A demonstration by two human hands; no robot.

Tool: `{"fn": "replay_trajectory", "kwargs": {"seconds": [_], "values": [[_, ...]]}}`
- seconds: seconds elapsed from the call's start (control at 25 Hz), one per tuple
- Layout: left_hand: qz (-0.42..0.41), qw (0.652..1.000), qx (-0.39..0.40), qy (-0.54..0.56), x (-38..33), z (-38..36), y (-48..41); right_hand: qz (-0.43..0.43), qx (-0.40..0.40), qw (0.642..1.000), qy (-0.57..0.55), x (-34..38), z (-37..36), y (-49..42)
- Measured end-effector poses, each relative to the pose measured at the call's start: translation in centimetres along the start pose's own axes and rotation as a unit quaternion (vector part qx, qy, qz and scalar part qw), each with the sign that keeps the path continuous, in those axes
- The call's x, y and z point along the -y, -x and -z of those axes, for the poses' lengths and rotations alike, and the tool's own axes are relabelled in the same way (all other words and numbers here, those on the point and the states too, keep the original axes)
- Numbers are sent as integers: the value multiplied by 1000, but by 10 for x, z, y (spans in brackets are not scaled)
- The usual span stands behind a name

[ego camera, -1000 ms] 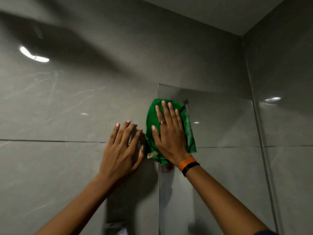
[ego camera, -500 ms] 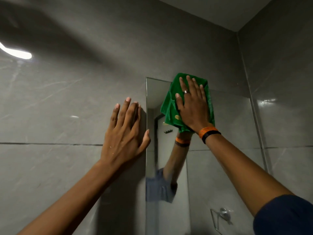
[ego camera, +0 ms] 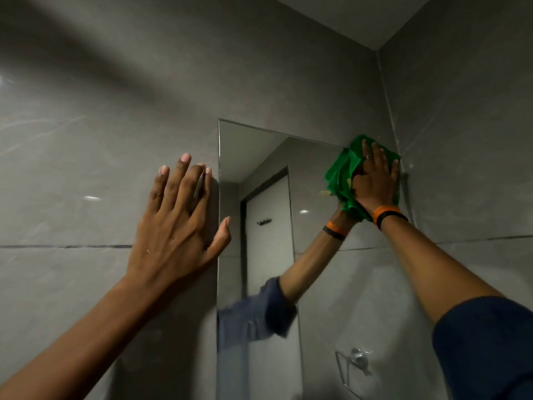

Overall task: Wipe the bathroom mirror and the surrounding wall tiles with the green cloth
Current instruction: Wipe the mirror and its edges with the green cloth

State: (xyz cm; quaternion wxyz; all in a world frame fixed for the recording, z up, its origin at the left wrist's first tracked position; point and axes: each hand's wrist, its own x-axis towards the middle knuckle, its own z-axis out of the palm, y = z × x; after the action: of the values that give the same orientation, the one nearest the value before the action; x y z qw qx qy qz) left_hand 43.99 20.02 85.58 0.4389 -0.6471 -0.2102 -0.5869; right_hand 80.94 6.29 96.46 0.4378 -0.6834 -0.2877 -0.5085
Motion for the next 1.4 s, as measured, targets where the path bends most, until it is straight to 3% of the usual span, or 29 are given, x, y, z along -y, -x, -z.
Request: {"fn": "replay_trajectory", "kwargs": {"seconds": [0.12,0.52,1.0,1.4], "values": [[0,1000,0,0,0,-2,1,-45,46,998,28,-29,2,-14],[-34,999,-21,1,0,4,16,-97,56,994,2,-51,0,11],[-89,994,49,46,-10,16,93,-174,107,976,70,-113,-24,254],[-131,984,81,85,-15,18,110,-319,135,937,49,-127,-26,412]]}}
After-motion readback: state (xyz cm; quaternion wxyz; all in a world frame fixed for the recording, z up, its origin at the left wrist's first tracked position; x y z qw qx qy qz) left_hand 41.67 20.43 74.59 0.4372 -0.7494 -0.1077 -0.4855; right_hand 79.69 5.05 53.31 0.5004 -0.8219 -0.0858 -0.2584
